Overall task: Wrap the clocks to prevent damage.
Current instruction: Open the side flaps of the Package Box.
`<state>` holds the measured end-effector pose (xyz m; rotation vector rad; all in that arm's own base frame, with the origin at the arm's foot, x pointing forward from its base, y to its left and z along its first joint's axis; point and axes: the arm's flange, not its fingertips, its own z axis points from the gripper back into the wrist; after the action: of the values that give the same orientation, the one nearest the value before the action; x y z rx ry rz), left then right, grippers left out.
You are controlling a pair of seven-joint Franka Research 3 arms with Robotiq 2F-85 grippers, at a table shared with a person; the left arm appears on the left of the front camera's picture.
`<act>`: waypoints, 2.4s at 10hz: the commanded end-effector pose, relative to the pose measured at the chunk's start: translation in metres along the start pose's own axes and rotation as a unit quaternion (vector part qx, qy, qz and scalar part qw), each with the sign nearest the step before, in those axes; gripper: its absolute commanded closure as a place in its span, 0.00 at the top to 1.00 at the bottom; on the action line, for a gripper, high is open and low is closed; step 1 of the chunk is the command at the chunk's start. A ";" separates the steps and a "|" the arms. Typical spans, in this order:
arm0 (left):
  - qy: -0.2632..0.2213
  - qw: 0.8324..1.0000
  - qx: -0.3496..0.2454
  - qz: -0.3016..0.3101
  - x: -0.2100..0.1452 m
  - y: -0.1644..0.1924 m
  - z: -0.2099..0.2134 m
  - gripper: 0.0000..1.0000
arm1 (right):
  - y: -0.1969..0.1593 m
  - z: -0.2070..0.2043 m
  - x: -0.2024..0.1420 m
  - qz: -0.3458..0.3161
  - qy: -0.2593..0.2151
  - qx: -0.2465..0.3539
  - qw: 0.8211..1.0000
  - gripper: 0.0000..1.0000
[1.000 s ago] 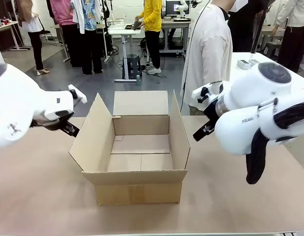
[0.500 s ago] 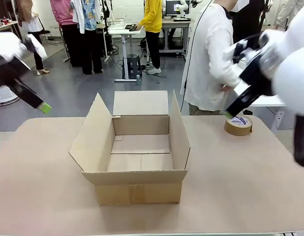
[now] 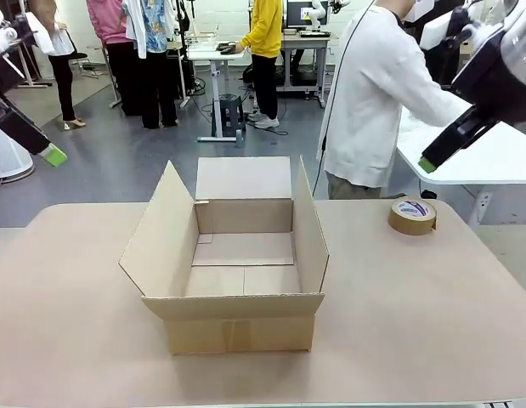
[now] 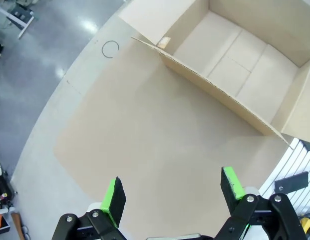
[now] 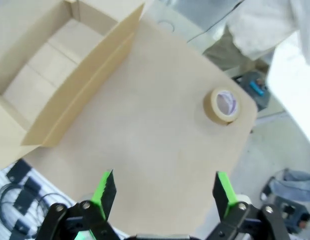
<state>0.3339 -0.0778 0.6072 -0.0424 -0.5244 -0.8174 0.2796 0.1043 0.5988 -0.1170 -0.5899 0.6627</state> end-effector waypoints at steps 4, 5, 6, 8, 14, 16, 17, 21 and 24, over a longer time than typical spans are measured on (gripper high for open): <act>-0.059 0.939 -0.235 -0.245 0.003 0.042 0.038 1.00 | -0.047 0.031 -0.009 0.200 -0.078 0.233 0.949 1.00; -0.091 0.927 -0.262 -0.252 0.002 0.057 0.049 1.00 | -0.060 0.039 -0.012 0.231 -0.088 0.238 0.939 1.00; -0.108 0.919 -0.276 -0.261 -0.002 0.067 0.057 1.00 | -0.076 0.044 -0.016 0.230 -0.103 0.240 0.938 1.00; -0.166 0.915 -0.283 -0.234 -0.023 0.090 0.055 1.00 | -0.100 0.048 -0.031 0.203 -0.178 0.230 0.935 1.00; -0.230 0.932 -0.231 -0.160 -0.079 0.102 0.066 0.00 | -0.097 0.058 -0.061 0.176 -0.243 0.204 0.932 0.00; -0.214 0.935 -0.230 -0.165 -0.079 0.103 0.068 0.00 | -0.098 0.054 -0.057 0.172 -0.227 0.205 0.936 0.00; -0.209 0.936 -0.226 -0.168 -0.080 0.102 0.068 0.16 | -0.097 0.054 -0.056 0.173 -0.219 0.202 0.939 0.00; -0.198 0.939 -0.220 -0.175 -0.083 0.105 0.067 0.00 | -0.094 0.057 -0.052 0.179 -0.211 0.197 0.940 0.00; -0.190 0.940 -0.218 -0.180 -0.080 0.106 0.066 0.00 | -0.094 0.057 -0.053 0.188 -0.208 0.194 0.940 0.00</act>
<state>0.3349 0.0634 0.6477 -0.5691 -0.7306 -1.2585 0.2635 -0.0042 0.6484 0.3102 -0.8516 1.1601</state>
